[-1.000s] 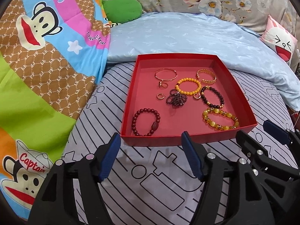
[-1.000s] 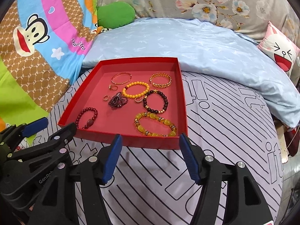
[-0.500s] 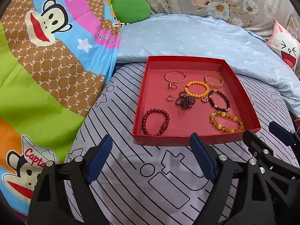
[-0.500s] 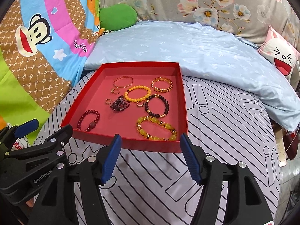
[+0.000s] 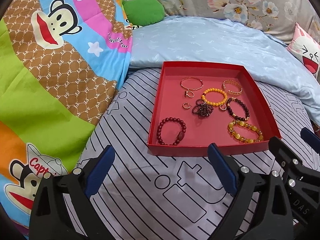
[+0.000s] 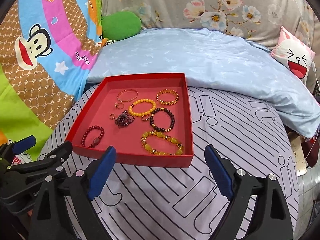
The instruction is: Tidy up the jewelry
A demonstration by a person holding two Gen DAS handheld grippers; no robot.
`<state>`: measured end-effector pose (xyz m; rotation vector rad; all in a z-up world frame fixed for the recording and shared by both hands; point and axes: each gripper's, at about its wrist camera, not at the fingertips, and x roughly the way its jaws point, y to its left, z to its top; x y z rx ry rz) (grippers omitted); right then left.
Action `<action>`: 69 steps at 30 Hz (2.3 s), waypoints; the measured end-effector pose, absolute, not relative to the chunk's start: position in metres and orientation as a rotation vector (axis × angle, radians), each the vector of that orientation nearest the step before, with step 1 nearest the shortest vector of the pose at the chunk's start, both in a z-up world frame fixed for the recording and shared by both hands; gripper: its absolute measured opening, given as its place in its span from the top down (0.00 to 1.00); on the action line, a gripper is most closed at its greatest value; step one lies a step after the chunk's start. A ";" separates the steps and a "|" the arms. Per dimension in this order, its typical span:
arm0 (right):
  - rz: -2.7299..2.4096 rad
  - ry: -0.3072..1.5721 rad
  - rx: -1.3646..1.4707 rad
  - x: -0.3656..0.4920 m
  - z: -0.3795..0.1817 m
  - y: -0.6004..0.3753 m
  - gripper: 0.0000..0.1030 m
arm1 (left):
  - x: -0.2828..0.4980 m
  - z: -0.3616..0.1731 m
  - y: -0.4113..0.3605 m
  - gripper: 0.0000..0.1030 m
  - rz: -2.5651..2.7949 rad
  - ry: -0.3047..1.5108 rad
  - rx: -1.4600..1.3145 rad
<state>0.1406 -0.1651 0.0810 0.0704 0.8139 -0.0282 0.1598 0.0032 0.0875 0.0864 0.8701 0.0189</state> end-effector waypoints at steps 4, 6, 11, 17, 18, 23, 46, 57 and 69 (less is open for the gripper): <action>-0.038 0.810 0.068 0.141 0.080 -0.165 0.13 | 0.161 0.087 0.003 0.13 0.017 0.874 0.084; -0.043 0.807 0.075 0.140 0.080 -0.167 0.05 | 0.161 0.087 0.004 0.13 0.023 0.873 0.083; -0.044 0.813 0.080 0.140 0.079 -0.170 0.06 | 0.161 0.086 0.004 0.13 0.022 0.872 0.084; -0.048 0.817 0.083 0.141 0.077 -0.170 0.06 | 0.162 0.085 0.004 0.13 0.023 0.877 0.082; -0.048 0.817 0.083 0.140 0.077 -0.170 0.06 | 0.162 0.085 0.004 0.13 0.023 0.877 0.082; -0.046 0.816 0.083 0.141 0.077 -0.170 0.06 | 0.162 0.084 0.005 0.13 0.018 0.878 0.073; -0.053 0.817 0.083 0.136 0.075 -0.175 0.06 | 0.160 0.082 0.000 0.13 0.010 0.866 0.080; -0.056 0.820 0.078 0.135 0.076 -0.176 0.06 | 0.160 0.081 0.000 0.13 0.007 0.868 0.076; -0.056 0.820 0.079 0.135 0.076 -0.176 0.06 | 0.161 0.078 0.002 0.13 0.005 0.875 0.070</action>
